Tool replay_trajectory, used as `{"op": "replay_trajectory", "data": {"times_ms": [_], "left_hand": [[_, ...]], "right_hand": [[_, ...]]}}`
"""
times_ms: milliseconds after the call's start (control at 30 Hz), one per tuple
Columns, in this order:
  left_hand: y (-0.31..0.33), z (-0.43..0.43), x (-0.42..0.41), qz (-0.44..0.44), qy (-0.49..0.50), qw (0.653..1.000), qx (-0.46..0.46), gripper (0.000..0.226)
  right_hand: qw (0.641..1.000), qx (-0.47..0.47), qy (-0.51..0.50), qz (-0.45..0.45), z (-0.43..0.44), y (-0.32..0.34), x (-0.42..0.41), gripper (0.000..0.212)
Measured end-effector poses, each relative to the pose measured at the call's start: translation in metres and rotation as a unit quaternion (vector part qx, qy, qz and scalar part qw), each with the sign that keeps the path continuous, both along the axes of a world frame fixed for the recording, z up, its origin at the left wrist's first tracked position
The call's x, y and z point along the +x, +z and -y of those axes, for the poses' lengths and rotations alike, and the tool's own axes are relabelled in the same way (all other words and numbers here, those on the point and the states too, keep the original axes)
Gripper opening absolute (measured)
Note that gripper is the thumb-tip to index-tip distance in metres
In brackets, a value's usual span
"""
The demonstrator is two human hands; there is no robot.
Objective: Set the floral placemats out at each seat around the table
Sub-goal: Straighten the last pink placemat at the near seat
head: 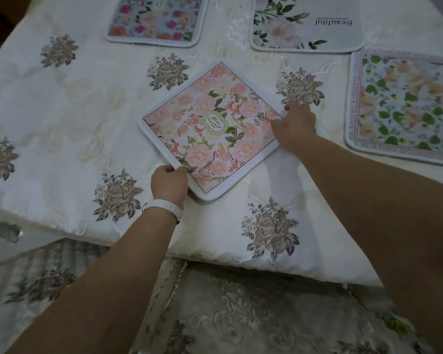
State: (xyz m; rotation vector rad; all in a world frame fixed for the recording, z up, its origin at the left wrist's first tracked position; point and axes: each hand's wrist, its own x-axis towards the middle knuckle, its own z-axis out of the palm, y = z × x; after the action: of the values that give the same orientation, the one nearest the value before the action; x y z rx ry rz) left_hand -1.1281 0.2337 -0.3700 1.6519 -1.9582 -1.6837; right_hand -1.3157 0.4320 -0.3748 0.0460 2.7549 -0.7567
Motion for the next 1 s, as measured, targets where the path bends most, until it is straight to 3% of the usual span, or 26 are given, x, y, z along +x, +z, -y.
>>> {"op": "replay_trajectory", "data": {"times_ms": [300,567,1000], "left_hand": [[-0.004,0.005,0.011,0.015,-0.056,0.997,-0.045,0.005],[0.005,-0.007,0.033,0.017,-0.114,0.992,-0.051,0.008],[0.010,-0.046,0.046,-0.021,-0.258,0.964,-0.063,0.031]], "right_hand": [[0.998,-0.065,-0.021,0.009,-0.019,-0.001,0.015,0.031],[0.997,-0.061,-0.017,0.037,-0.056,0.009,0.060,0.016],[0.986,-0.058,-0.130,0.086,-0.148,0.015,0.179,0.016]]}}
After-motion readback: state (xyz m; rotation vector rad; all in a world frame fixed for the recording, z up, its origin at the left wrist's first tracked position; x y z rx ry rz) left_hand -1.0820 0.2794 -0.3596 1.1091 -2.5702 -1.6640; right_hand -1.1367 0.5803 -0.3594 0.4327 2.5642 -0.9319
